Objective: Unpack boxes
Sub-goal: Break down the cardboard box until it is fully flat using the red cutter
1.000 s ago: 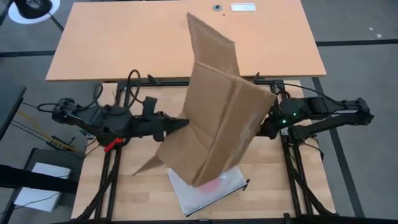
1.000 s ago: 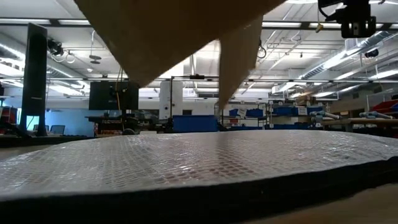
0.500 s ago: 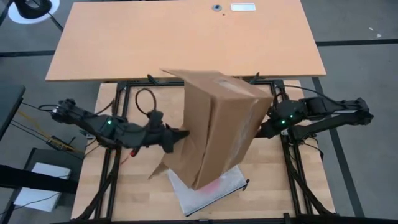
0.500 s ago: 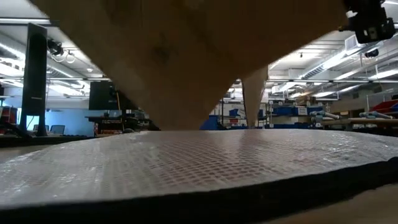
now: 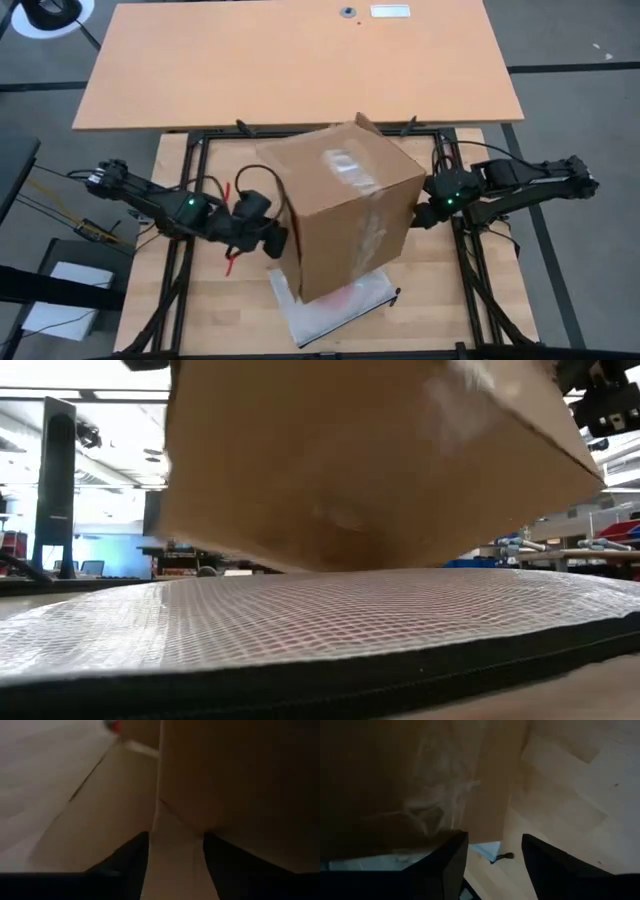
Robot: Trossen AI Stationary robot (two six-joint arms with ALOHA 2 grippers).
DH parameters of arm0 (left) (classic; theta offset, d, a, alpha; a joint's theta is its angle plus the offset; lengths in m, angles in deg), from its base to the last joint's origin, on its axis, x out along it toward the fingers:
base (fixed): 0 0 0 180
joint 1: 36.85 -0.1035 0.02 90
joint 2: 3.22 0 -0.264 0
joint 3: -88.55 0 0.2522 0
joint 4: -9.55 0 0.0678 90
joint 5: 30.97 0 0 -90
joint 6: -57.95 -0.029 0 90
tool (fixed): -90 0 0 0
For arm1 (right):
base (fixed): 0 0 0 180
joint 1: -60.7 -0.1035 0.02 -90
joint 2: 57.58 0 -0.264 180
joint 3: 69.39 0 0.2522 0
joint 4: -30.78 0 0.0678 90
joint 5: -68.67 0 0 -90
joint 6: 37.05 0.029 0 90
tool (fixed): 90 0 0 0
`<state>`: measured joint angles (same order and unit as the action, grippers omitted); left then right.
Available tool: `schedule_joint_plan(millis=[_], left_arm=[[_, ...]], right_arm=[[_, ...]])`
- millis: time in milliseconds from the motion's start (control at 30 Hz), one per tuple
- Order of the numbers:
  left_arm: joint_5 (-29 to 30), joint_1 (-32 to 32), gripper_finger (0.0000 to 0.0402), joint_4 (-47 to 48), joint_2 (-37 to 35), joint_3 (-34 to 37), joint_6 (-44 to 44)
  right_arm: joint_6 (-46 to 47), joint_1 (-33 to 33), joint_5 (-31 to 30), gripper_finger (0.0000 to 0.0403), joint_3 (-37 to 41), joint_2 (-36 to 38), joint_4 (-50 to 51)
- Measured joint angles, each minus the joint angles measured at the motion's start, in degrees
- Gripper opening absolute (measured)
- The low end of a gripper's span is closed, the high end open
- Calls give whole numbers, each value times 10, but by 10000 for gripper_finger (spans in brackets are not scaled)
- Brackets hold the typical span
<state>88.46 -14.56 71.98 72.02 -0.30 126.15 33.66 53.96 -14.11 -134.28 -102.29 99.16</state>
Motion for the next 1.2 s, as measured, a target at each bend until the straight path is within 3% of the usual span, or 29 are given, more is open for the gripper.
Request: schedule_joint_plan(millis=[267,433,567,667,800,967,1200], left_arm=[[-46,32,206,203,-49,-7,74],[-111,40,206,235,-92,-18,111],[-111,46,206,233,-114,-74,91],[-51,57,205,208,-121,-120,40],[46,70,204,67,-120,-139,-113],[56,61,204,-96,-97,-125,-287],[38,26,204,-58,-50,-96,-291]], right_arm=[[38,1,-21,198,-1,-5,-54],[47,1,-14,198,-1,-26,-114],[49,1,-14,196,-1,-58,-154],[35,1,-15,196,-1,-90,-180],[-3,2,-19,197,-1,-133,-245],[-32,3,-57,191,0,-180,-376],[-33,33,-65,189,0,-228,-500]])
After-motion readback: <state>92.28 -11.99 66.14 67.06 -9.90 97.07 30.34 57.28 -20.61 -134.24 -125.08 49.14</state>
